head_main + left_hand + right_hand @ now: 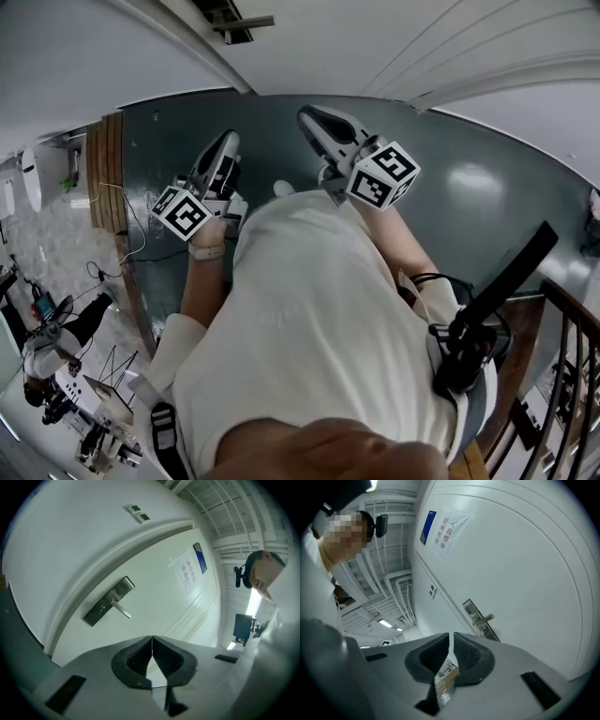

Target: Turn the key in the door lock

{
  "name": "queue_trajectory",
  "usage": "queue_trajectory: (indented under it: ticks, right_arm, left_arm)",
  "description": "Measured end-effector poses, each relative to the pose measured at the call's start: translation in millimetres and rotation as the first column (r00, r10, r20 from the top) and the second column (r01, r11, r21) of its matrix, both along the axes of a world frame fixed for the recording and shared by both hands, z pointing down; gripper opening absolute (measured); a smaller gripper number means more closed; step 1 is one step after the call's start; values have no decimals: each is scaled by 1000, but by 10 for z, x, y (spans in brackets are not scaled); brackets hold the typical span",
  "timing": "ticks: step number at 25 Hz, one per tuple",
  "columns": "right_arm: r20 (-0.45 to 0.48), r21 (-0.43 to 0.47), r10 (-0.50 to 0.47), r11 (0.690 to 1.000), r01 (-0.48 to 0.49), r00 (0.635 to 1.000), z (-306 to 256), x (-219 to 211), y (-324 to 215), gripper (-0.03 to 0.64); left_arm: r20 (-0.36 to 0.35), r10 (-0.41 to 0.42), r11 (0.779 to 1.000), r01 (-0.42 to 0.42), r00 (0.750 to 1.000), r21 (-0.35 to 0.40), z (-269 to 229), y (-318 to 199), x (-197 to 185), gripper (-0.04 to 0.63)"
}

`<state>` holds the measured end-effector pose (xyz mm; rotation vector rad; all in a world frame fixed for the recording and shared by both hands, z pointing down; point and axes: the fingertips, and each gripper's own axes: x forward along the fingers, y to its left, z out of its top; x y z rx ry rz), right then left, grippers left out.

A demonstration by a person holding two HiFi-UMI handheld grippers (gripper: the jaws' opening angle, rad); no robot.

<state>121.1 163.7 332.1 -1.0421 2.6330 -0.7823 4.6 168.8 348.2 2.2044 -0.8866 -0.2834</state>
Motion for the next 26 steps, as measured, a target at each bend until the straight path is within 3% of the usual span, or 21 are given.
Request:
queue_trajectory:
  ticks: [3, 8, 14, 18, 20, 26]
  right_arm:
    - [-17, -5, -12, 1000, 12, 1000, -36, 27, 69, 46]
    - [-3, -14, 0, 1000, 0, 1000, 132, 524, 72, 46]
    - [7, -19, 14, 1000, -14, 1000, 160, 608, 58, 46]
    - [5, -29, 17, 999, -17, 1000, 258, 202, 47, 46]
    - [4, -33, 12, 999, -12, 1000, 239, 189, 43, 46]
    - [-8, -36, 3, 999, -3, 1000, -527, 254, -94, 46]
  left_arm:
    - [-37, 36, 999, -36, 999, -5, -99, 18, 121, 9]
    - [-67, 69, 997, -70, 995, -20, 48, 48, 662, 9]
    - [-68, 48, 998, -51, 997, -39, 123, 32, 632, 9]
    - [-72, 39, 998, -42, 997, -39, 230, 40, 199, 9]
    - [-89, 29, 998, -33, 996, -45, 210, 46, 181, 9]
    - [-110, 10, 997, -19, 994, -75, -462, -81, 238, 9]
